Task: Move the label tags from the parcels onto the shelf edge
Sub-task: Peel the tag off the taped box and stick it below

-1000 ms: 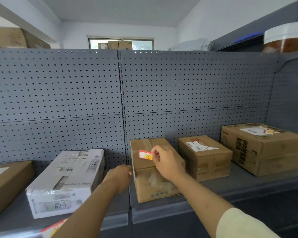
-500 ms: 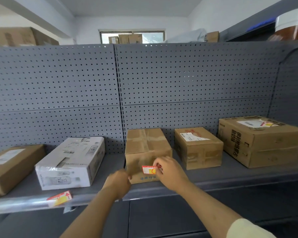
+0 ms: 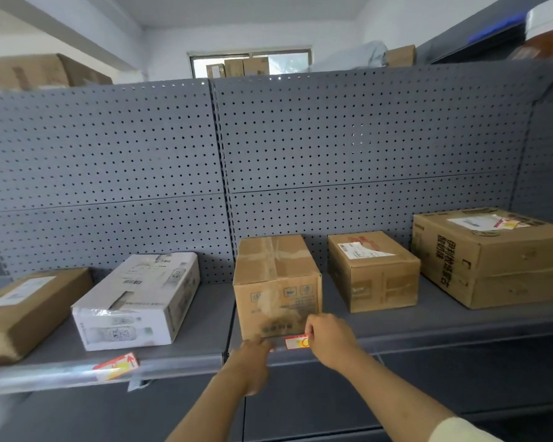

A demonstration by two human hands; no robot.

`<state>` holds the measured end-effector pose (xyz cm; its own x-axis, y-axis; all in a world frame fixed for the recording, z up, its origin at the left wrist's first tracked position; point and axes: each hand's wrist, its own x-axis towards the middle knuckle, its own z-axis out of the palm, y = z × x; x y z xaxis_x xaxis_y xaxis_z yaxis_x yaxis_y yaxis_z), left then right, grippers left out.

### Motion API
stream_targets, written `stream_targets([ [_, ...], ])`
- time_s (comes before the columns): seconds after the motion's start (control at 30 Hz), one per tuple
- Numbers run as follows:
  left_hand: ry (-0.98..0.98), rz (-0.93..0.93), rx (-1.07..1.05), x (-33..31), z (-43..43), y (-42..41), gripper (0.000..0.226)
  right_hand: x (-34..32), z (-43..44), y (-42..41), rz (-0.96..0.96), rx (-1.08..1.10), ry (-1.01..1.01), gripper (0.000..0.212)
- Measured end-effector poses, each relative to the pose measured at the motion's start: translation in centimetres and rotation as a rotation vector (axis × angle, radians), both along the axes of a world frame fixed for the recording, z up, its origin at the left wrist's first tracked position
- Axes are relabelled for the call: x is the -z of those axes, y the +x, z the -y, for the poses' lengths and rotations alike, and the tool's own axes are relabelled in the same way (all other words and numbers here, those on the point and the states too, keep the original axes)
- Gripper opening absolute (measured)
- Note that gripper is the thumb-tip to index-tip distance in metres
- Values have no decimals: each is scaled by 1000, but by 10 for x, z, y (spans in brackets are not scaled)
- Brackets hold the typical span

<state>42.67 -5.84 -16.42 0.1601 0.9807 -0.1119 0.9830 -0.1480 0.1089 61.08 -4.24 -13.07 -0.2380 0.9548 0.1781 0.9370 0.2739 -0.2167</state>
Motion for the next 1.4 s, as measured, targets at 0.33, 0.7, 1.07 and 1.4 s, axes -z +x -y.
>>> stream_targets([
  [0.33,36,-79,14,11,-9,3,47,2,-2,-5,41,-29,59,18],
  [0.7,-38,89,19,10,-11,-1,46,22,-14,-27,51,-124,51,22],
  [1.07,-91,97,6,3,-10,-9,46,24,-16,-37,159,-156,47,23],
  [1.4,-46,61,-36,-16,-14,-17,38,22,-16,-33,218,-145,92,32],
])
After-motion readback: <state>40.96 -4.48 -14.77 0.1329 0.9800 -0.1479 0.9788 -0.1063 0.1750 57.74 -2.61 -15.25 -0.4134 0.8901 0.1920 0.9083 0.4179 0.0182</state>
